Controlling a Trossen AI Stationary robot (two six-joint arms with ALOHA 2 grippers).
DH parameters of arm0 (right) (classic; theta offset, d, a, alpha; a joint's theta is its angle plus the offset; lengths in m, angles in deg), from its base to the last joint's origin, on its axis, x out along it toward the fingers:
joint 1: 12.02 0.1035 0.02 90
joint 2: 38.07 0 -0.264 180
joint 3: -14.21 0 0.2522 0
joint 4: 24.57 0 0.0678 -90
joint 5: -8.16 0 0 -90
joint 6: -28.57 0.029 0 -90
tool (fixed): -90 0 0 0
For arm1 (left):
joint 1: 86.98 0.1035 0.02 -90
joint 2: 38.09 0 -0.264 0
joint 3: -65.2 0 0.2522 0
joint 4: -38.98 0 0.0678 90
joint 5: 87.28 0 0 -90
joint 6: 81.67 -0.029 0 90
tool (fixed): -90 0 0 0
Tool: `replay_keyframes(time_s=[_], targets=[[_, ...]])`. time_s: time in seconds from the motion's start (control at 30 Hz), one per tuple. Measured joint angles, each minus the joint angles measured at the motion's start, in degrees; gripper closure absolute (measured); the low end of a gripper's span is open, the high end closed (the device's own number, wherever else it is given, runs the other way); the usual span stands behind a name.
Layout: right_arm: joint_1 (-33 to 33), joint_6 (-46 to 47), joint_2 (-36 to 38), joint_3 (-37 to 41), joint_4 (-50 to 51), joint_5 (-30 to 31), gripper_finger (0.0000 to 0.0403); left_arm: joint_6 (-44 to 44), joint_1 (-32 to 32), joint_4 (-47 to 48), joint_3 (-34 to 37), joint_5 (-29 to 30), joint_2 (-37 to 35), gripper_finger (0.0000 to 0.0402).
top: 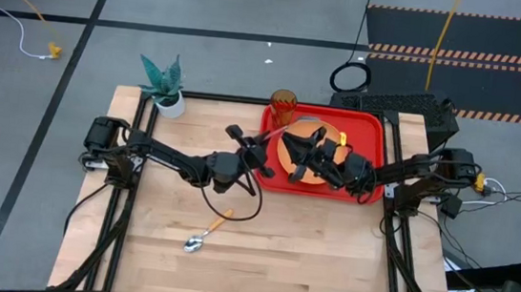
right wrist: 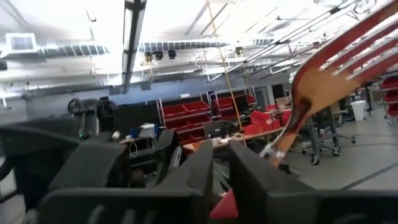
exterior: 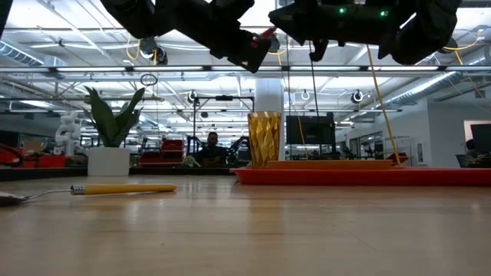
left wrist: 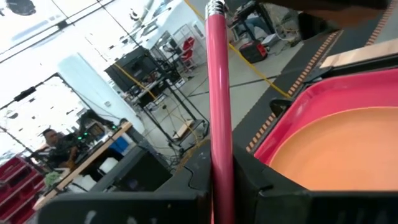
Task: Pick and place plate/cup/fork/spoon on tray
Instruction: Put the pink fork on the red serving tray to the right of the orange plate
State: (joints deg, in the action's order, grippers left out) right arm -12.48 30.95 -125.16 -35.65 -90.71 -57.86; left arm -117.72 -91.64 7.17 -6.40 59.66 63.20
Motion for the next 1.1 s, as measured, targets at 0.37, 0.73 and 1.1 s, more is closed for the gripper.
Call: replay_keyframes(time_s=[0.37,0.73,1.1], targets=[[1.33,-2.95,0.00,0.00,1.59,4.99,0.0222,-3.28,-2.20,-5.35,0.00,-0.31,0.00,0.0371],[1.21,2.03,0.00,0.00,-2.83,1.34,0.0257,-1.71,-2.21,-5.25,0.00,-1.51,-0.02,0.0371],[-1.26,7.51,0.00,0.00,-3.91,-0.53,0.0359,-1.38,-2.24,-5.20,0.00,-1.46,-0.04,0.0371]])
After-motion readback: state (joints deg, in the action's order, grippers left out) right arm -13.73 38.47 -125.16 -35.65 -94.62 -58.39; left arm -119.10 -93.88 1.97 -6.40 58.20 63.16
